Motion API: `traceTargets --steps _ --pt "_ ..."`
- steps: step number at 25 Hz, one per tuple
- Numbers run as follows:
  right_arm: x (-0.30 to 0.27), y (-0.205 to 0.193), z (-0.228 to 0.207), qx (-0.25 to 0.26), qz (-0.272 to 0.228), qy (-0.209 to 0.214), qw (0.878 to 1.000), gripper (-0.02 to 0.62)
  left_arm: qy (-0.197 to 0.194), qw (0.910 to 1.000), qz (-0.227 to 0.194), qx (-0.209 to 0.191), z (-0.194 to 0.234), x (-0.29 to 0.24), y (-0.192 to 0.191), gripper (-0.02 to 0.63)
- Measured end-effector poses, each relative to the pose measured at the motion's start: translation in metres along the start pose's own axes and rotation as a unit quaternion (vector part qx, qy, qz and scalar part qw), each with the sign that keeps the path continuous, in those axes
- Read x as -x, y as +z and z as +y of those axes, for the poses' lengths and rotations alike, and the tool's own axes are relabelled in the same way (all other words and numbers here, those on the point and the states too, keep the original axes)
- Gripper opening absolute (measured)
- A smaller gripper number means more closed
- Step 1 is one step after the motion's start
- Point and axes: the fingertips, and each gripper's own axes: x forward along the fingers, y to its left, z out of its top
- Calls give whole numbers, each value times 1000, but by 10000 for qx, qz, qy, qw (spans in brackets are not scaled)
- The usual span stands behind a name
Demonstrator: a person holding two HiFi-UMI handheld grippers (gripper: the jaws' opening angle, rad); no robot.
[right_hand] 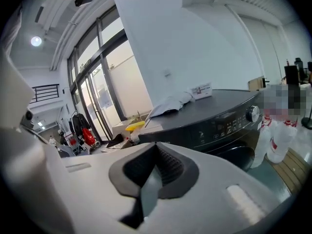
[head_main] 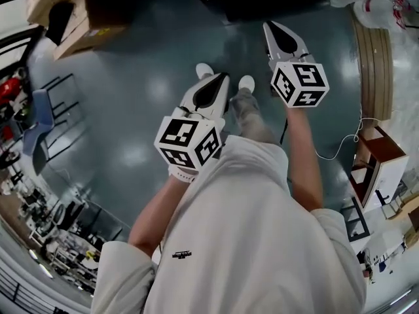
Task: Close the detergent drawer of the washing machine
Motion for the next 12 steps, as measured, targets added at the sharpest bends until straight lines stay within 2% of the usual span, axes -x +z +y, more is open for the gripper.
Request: traceTargets --steps 12 --pt "64 24 15 -75 -213 -39 9997 2 17 9989 -457 -112 -17 21 20 15"
